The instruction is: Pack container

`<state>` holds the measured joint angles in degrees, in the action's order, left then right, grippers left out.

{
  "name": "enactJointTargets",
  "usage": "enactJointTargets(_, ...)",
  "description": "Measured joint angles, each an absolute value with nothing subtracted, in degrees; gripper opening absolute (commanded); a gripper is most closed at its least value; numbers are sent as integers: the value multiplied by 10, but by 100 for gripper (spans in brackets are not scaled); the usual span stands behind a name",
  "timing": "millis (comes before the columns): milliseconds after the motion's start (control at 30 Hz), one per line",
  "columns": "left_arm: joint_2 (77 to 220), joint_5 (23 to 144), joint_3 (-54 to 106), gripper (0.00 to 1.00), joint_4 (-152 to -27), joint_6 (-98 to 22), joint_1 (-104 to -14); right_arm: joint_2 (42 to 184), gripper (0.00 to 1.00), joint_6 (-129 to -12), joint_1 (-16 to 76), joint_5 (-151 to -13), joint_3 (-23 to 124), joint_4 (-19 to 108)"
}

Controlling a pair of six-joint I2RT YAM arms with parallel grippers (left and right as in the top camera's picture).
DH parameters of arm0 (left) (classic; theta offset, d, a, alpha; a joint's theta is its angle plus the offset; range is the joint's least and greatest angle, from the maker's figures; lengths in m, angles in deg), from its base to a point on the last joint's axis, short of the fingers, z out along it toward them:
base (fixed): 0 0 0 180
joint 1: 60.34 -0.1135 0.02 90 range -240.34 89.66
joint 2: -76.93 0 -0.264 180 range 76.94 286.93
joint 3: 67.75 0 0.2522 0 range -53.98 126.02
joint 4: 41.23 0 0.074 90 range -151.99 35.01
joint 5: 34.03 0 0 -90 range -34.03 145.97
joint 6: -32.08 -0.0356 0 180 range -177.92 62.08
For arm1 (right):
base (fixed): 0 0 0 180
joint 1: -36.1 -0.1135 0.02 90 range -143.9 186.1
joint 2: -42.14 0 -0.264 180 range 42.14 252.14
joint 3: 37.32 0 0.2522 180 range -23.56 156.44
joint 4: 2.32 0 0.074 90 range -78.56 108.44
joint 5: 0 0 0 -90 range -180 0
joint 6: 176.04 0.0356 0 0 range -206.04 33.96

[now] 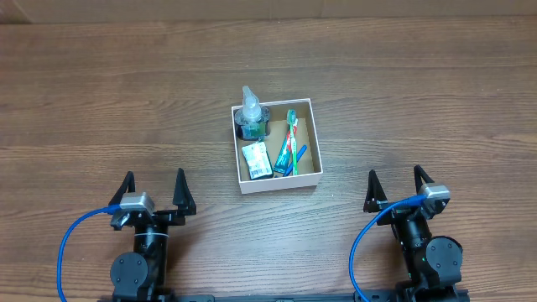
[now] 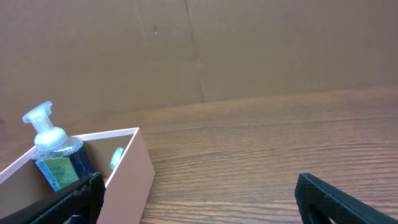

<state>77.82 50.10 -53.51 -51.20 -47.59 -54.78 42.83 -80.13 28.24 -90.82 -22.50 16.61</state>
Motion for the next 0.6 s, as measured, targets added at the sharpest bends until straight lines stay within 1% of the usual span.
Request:
enactJointTargets(167, 778, 501, -535, 100, -587, -476, -548, 428, 100, -801, 282, -908, -225, 166)
enactJointTargets(600, 777, 501, -535, 100, -589, -476, -548, 428, 100, -801, 283, -908, -225, 166)
